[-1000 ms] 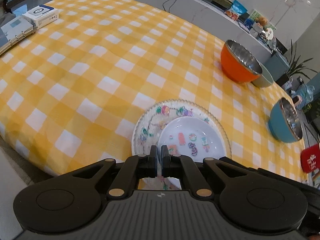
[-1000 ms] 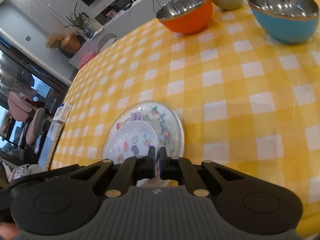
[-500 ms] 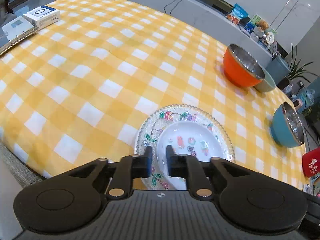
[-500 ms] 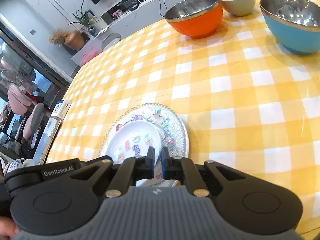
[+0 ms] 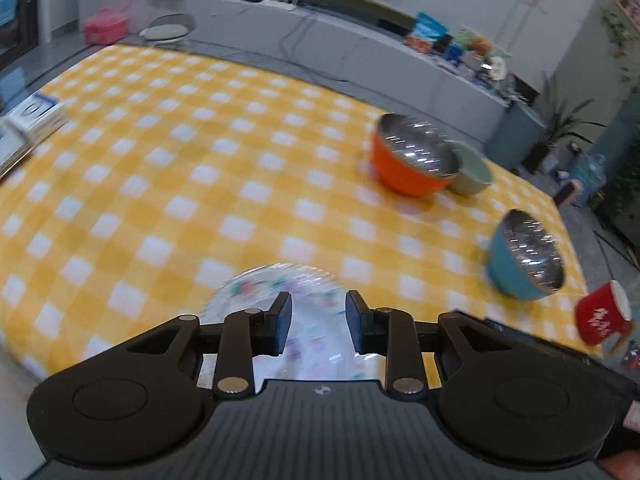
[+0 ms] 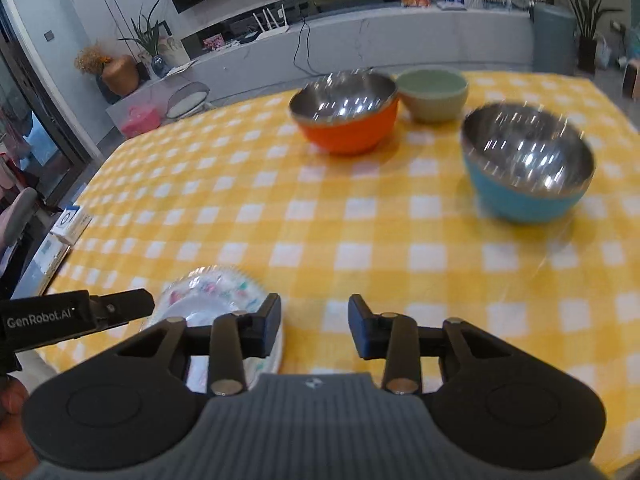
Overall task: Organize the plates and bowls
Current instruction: 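Move both grippers to the blue steel bowl and close on its rim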
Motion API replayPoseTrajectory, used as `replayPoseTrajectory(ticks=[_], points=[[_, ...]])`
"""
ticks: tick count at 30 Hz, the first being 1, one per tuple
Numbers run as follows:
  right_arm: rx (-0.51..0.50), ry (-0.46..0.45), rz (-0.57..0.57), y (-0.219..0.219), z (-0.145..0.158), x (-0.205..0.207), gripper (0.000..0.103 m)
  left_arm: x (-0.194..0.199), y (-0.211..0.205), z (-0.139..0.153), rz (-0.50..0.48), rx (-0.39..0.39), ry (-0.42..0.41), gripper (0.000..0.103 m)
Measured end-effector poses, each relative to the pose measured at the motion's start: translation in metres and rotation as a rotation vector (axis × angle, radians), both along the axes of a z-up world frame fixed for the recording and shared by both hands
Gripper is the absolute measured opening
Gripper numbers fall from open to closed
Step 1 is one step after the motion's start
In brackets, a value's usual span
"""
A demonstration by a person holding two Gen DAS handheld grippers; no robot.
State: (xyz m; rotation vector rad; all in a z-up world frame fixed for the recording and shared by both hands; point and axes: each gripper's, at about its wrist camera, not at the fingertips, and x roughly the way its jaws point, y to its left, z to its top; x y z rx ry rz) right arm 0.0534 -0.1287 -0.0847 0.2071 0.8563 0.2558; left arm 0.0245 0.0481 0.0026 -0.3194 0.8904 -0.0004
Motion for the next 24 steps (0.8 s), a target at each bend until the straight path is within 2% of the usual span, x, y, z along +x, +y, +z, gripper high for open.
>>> replayPoseTrajectory(ticks=[8, 14, 21, 24], points=[[-0.082, -0.086, -0.079, -0.051, 0.035, 0.035, 0.048, 0.036, -0.066, 0.023, -0.138, 0.006, -0.075, 0.046], [-0.149, -0.11, -0.179, -0.096, 0.035, 0.064, 0.05, 0.067, -0.105, 0.015, -0.183, -0.027, -0.077, 0.054], [-0.118, -0.139, -0.298, -0.136, 0.037, 0.078, 0.05, 0.101, -0.144, 0.003, -0.22, -0.102, -0.094, 0.06], [-0.139, -0.141, -0.35, -0.147, 0.033, 0.084, 0.05, 0.116, -0.157, -0.007, -0.23, -0.098, -0.076, 0.06]])
